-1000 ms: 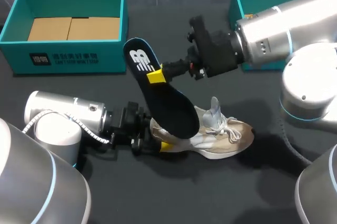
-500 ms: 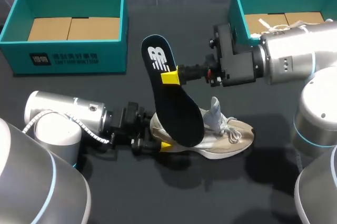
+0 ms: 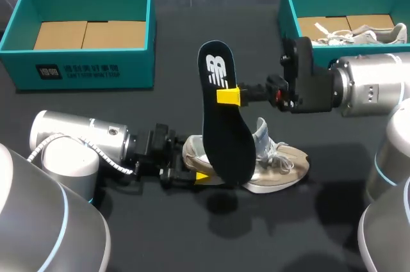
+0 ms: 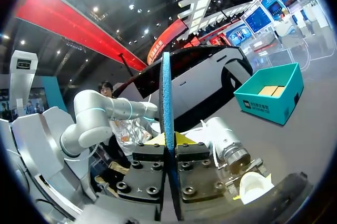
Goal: Take the shoe out of the shoebox, open the shoe tongue, remove and reinsert the insole, then place the shoe into the shoebox
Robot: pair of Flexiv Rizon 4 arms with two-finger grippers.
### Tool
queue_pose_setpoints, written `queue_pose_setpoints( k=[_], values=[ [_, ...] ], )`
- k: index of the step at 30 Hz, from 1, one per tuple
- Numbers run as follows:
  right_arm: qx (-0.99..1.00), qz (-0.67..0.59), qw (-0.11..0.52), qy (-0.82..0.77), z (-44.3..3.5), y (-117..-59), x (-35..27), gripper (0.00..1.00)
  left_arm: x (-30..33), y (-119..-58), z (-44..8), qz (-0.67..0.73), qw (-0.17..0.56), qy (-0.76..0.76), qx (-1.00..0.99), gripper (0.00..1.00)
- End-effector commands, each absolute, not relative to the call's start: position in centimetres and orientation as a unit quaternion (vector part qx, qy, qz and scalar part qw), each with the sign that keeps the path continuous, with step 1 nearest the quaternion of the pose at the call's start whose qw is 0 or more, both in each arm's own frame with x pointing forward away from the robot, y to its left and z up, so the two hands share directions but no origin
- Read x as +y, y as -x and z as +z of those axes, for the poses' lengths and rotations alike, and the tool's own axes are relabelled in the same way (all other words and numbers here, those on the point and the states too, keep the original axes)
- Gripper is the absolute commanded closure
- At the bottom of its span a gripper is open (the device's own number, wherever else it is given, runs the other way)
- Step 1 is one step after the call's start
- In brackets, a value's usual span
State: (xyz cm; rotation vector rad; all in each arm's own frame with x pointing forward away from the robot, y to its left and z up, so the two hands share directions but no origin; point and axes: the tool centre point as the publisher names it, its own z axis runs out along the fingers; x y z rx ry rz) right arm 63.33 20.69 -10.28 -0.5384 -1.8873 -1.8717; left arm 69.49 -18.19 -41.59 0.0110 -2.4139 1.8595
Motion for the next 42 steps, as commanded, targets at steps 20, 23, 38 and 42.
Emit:
queue_pose_setpoints(
  k=[20, 23, 38, 42],
  values=[
    [-0.682, -0.677, 0.17, 0.218, -9.9, -60.3, 16.8, 1.0, -18.3, -69.5, -42.0, 0.609, 0.047, -0.004, -0.792, 1.0],
    [-0.682, -0.677, 0.17, 0.216, -9.9, -60.3, 16.7, 1.0, -18.3, -69.5, -42.0, 0.609, 0.047, -0.004, -0.792, 1.0],
    [-0.683, -0.676, 0.172, 0.218, -9.9, -60.2, 16.7, 1.0, -18.3, -69.7, -42.3, 0.6, 0.044, -0.009, -0.798, 0.63],
    [-0.683, -0.676, 0.172, 0.218, -9.9, -60.2, 16.7, 1.0, -17.9, -69.5, -42.5, 0.593, 0.046, -0.013, -0.804, 0.0]
  ],
)
